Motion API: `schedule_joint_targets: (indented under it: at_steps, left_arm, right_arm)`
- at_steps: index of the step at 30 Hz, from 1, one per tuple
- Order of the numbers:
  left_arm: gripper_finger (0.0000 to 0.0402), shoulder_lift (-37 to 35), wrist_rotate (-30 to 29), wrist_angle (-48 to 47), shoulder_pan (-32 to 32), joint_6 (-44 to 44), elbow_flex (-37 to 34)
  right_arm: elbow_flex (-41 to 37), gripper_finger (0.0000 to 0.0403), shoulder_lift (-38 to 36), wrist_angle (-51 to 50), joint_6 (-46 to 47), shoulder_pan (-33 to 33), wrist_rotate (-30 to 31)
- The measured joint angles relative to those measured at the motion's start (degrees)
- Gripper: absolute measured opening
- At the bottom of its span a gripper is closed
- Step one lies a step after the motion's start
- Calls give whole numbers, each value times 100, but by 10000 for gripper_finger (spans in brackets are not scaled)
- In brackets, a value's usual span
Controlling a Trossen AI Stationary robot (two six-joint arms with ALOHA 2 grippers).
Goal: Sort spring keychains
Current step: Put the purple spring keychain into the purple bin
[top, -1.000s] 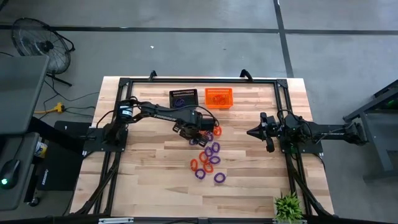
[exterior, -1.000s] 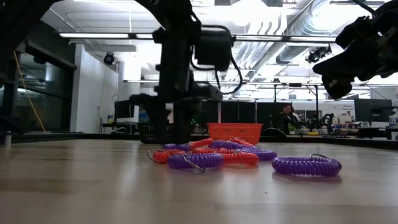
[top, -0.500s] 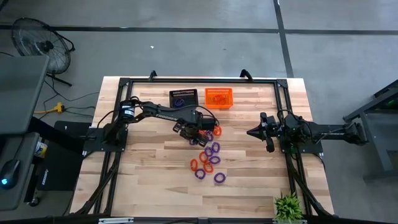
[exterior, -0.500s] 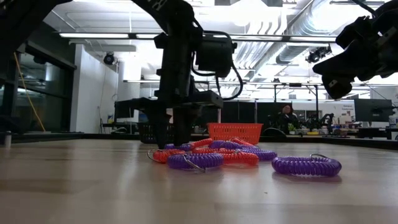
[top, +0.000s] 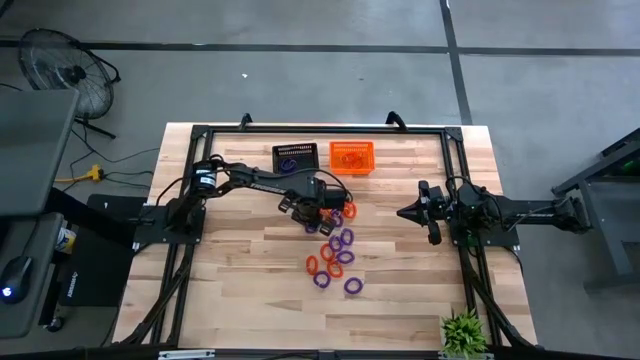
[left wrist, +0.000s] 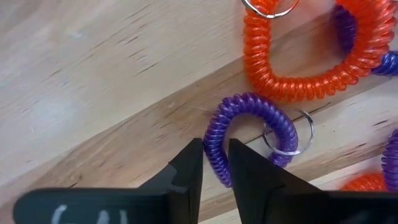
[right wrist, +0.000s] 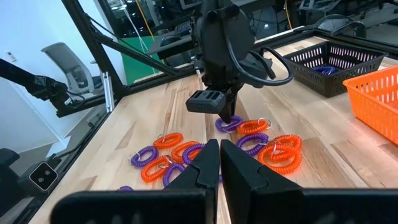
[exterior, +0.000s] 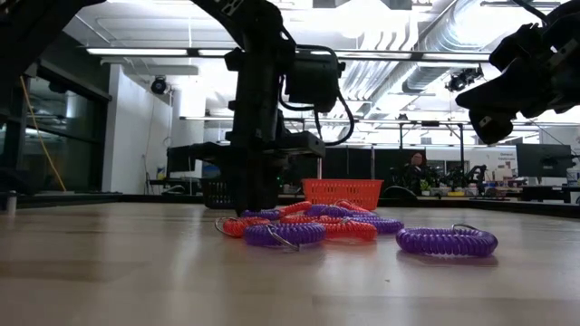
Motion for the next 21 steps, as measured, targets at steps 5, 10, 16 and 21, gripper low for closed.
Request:
schedule_joint_targets:
  at_steps: [5, 10, 16, 21]
  left_arm:
    - [55, 2, -11, 9, 0, 43, -2]
    - [36, 2, -11, 11, 0, 109, -2]
    - [26, 2, 5, 11, 0, 150, -2]
    - [25, -82, -20, -3, 0, 265, -22]
  right_arm:
    - [0, 11, 0, 0, 2, 0, 0]
    - [0, 11, 0, 0, 2, -1, 1]
    - [0, 11, 0, 0, 0, 0, 0]
    - [0, 11, 0, 0, 2, 0, 2]
